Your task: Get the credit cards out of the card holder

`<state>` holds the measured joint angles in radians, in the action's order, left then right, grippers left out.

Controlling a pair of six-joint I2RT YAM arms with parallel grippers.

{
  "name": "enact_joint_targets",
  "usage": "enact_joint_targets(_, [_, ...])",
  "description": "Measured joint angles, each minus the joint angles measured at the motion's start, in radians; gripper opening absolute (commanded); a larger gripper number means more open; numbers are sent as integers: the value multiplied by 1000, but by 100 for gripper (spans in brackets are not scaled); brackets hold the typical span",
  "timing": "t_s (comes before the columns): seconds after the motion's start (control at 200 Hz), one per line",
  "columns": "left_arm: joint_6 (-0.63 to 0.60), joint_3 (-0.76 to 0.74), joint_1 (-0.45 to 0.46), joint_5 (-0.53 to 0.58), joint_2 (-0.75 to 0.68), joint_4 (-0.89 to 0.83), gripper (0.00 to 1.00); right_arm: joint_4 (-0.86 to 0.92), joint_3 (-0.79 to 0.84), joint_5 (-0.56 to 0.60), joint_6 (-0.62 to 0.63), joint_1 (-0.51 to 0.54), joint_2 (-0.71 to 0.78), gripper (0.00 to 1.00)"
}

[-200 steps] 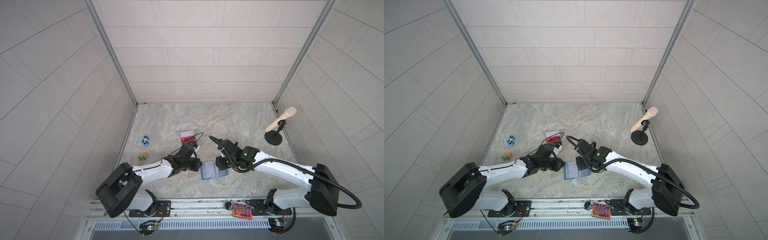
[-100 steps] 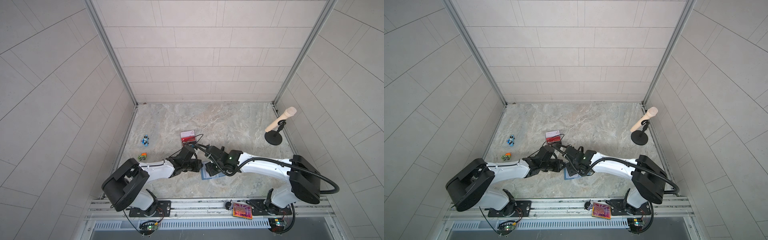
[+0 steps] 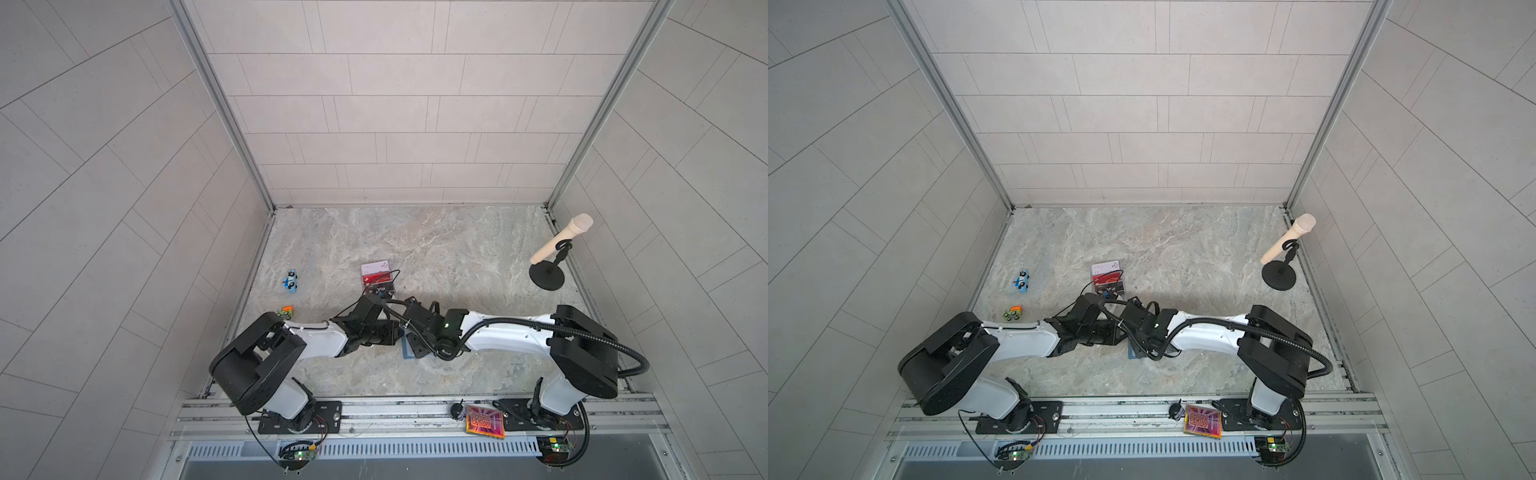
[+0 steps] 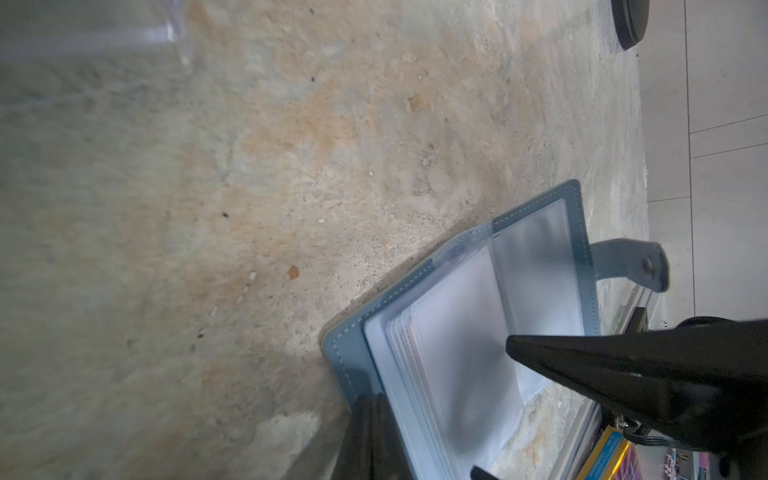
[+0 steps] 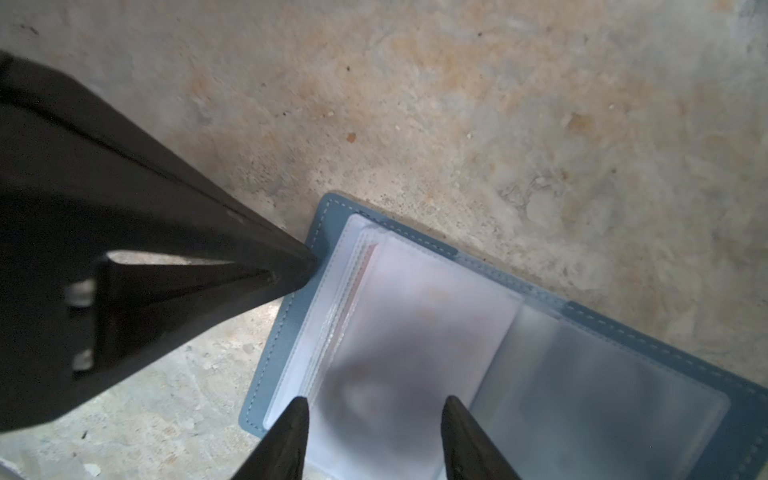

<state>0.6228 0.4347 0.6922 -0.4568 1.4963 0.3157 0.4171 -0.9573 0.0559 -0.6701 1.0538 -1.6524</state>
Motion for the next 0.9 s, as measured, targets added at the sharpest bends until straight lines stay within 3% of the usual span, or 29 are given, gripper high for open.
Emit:
enact_joint_targets(0.496, [14, -8, -2, -11, 22, 52, 2, 18, 0, 111, -45, 19, -27, 48])
enact_joint_targets(0.901, [13, -9, -7, -16, 23, 54, 1, -18, 8, 58, -37, 19, -22, 58])
